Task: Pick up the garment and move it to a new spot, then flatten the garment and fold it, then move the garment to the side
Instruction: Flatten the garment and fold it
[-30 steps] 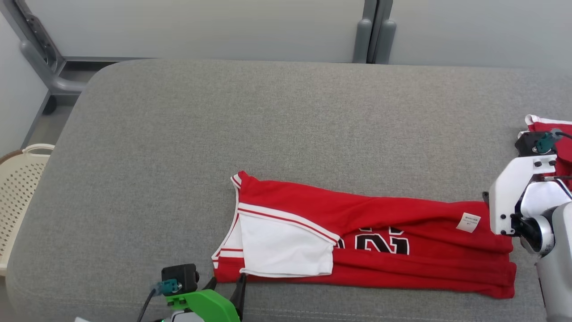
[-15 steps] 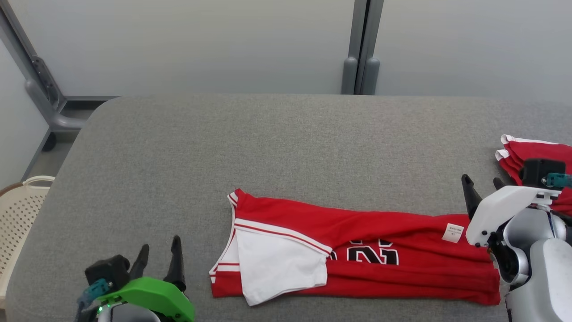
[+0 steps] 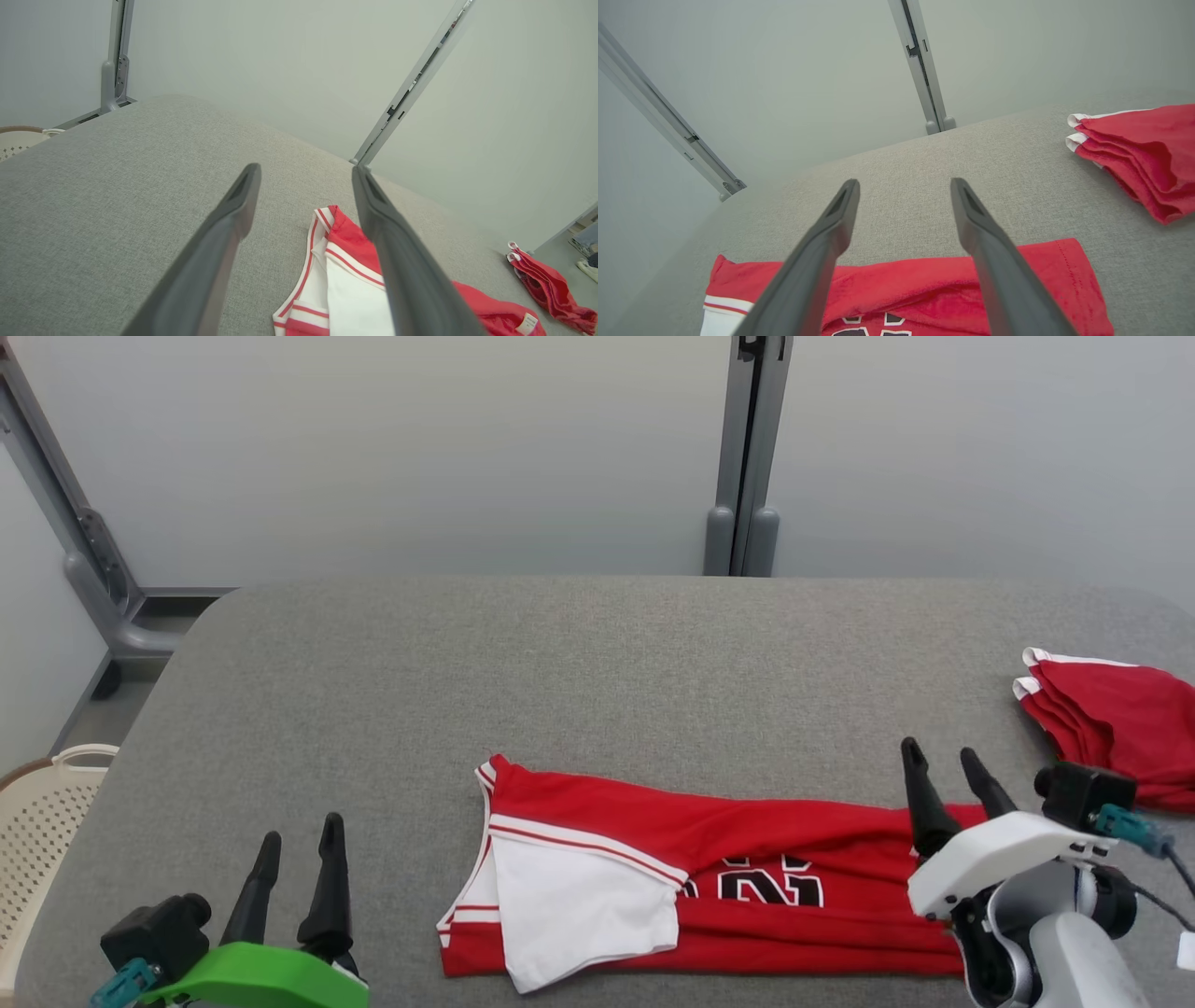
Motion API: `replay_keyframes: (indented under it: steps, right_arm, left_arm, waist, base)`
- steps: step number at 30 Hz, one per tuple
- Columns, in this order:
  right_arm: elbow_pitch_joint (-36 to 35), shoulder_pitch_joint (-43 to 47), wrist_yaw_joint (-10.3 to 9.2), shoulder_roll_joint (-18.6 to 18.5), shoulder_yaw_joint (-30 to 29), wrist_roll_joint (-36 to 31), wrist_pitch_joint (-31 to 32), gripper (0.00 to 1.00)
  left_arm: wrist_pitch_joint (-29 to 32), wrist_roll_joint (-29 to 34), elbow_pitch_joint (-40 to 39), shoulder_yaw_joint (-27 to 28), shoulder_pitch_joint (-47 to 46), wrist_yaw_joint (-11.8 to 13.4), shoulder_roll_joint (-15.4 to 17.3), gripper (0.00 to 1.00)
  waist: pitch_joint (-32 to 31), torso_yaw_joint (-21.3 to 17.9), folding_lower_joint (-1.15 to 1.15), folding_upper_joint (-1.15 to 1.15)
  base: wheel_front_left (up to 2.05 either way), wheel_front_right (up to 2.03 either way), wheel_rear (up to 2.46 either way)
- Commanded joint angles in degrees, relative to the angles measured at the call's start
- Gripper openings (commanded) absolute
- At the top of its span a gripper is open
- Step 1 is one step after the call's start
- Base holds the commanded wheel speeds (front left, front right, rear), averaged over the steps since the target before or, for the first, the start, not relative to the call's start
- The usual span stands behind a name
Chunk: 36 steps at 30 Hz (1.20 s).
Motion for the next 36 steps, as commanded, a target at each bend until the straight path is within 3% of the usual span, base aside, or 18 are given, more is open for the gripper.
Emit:
replay_keyframes:
  steps: [1,9,16,26,36]
  right_arm:
    - [0.4,1.5,0.00,-0.2,1.0,0.4,-1.8,1.00]
    - [0.5,4.6,0.00,-0.2,3.8,-1.1,-5.9,1.00]
    - [0.0,7.6,0.00,-0.2,3.9,-3.9,-6.7,1.00]
    - [0.0,9.9,0.00,-0.1,4.5,-3.1,-6.5,1.00]
    - [-1.2,9.6,0.00,-0.1,4.3,-2.1,-5.9,1.00]
  left_arm:
    - [-0.2,1.0,0.0,-0.3,1.4,-0.9,1.0,1.00]
    - [0.1,3.5,0.4,-2.6,3.9,-2.4,3.3,1.00]
    - [0.6,5.0,1.1,-3.5,5.5,-1.0,4.3,1.00]
    - [0.3,5.0,0.7,-2.6,6.9,0.7,4.4,1.00]
    - [0.9,5.1,0.5,-3.3,5.8,1.0,4.2,1.00]
  waist:
    - [-0.6,-0.1,0.00,0.00]
    - [-1.0,0.4,0.00,0.00]
    - [-0.5,-0.2,0.00,0.00]
    - [0.3,-1.1,0.00,0.00]
    - [1.0,-1.4,0.00,0.00]
  base:
    - [0.00,0.00,0.00]
    - [0.00,0.00,0.00]
    - [0.00,0.00,0.00]
    - [0.00,0.00,0.00]
    - [0.00,0.00,0.00]
